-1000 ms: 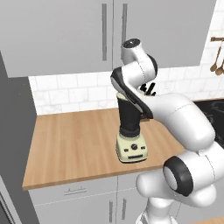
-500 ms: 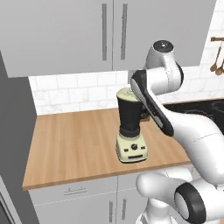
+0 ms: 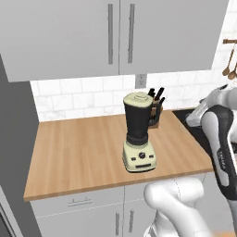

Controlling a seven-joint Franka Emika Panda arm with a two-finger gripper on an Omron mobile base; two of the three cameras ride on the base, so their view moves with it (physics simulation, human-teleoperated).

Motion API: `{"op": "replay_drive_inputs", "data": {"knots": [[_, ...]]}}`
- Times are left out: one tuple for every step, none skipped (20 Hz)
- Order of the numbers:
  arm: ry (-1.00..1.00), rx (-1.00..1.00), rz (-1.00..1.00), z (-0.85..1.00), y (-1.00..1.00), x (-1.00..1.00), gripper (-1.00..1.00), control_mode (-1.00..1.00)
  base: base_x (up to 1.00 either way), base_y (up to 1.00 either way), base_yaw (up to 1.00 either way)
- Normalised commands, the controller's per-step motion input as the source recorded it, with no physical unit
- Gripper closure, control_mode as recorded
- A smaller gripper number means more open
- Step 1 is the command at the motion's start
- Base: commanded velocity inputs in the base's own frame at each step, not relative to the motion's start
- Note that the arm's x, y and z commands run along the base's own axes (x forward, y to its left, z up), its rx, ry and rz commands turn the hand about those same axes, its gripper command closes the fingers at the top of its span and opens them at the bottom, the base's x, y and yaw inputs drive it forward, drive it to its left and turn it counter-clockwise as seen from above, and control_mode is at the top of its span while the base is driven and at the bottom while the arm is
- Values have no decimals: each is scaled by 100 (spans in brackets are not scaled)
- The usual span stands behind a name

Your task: Close the lid blender by securely placing the lid on top.

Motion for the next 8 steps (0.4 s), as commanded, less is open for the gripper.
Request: {"op": "replay_drive_inputs", "data": {"knots": [[-32,30,0,-21,-100,-100,-100,-100,0,0,0],[-31,27,0,-1,-100,-100,-100,-100,0,0,0],[-30,27,0,0,-100,-100,-100,-100,0,0,0],[-29,27,0,12,-100,-100,-100,-100,0,0,0],[-34,30,0,40,-100,-100,-100,-100,0,0,0],[-40,36,0,58,-100,-100,-100,-100,0,0,0],[-40,40,0,79,-100,-100,-100,-100,0,0,0],[-43,40,0,90,-100,-100,-100,-100,0,0,0]]}}
